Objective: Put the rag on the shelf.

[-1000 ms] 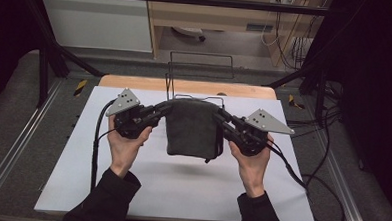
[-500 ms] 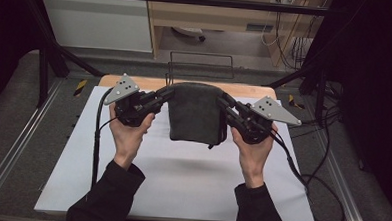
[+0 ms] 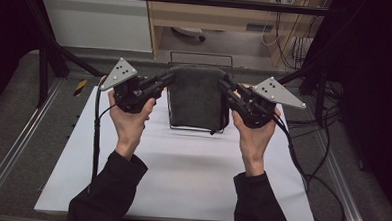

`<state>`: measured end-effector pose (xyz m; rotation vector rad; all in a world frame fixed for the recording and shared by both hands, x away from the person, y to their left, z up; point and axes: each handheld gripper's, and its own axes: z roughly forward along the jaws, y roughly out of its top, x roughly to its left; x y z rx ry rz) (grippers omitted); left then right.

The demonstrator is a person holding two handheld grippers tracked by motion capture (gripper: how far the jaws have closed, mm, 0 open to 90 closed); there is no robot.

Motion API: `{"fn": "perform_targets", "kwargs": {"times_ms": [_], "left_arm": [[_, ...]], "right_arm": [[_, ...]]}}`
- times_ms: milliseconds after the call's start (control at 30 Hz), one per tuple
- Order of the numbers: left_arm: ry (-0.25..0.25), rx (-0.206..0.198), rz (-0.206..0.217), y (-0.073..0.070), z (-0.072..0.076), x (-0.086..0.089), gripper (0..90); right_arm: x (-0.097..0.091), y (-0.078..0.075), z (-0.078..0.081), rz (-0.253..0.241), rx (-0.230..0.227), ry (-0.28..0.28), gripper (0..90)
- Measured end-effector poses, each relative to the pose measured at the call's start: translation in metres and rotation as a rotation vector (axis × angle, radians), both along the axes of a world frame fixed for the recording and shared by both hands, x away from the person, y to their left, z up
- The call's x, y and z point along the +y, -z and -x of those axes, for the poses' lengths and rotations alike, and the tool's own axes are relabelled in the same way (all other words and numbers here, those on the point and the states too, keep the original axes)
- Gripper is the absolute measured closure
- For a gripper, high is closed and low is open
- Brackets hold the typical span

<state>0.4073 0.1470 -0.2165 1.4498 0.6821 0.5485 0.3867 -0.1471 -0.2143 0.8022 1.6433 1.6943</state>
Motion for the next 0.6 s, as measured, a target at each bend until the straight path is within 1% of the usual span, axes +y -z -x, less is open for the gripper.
{"fn": "perform_targets", "kwargs": {"times_ms": [33, 67, 200, 300, 400, 500, 567, 600], "left_arm": [[-0.002, -0.002, -0.002, -0.002, -0.001, 0.000, 81.0], [-0.004, -0.007, -0.001, -0.005, -0.001, 0.000, 81.0], [-0.011, -0.027, -0.004, -0.015, -0.004, 0.000, 81.1], [-0.015, -0.039, 0.005, -0.023, -0.007, -0.002, 81.0], [-0.019, -0.053, 0.004, -0.029, -0.009, -0.003, 81.1], [-0.020, -0.064, 0.007, -0.036, -0.011, -0.004, 81.1], [-0.025, -0.074, 0.019, -0.041, -0.013, -0.006, 81.0], [-0.024, -0.079, 0.016, -0.044, -0.014, -0.006, 81.1]], "right_arm": [[0.000, 0.000, 0.000, 0.000, 0.000, 0.000, 78.1], [0.000, -0.003, -0.001, 0.007, -0.007, 0.004, 78.1], [0.001, -0.012, -0.005, 0.008, -0.021, 0.012, 78.2], [0.000, -0.018, -0.009, 0.001, -0.026, 0.014, 78.2], [0.000, -0.025, -0.012, -0.004, -0.036, 0.019, 78.2], [-0.001, -0.031, -0.015, -0.007, -0.053, 0.024, 78.2], [-0.002, -0.036, -0.017, -0.009, -0.069, 0.021, 78.2], [-0.003, -0.038, -0.018, -0.010, -0.072, 0.019, 78.2]]}}
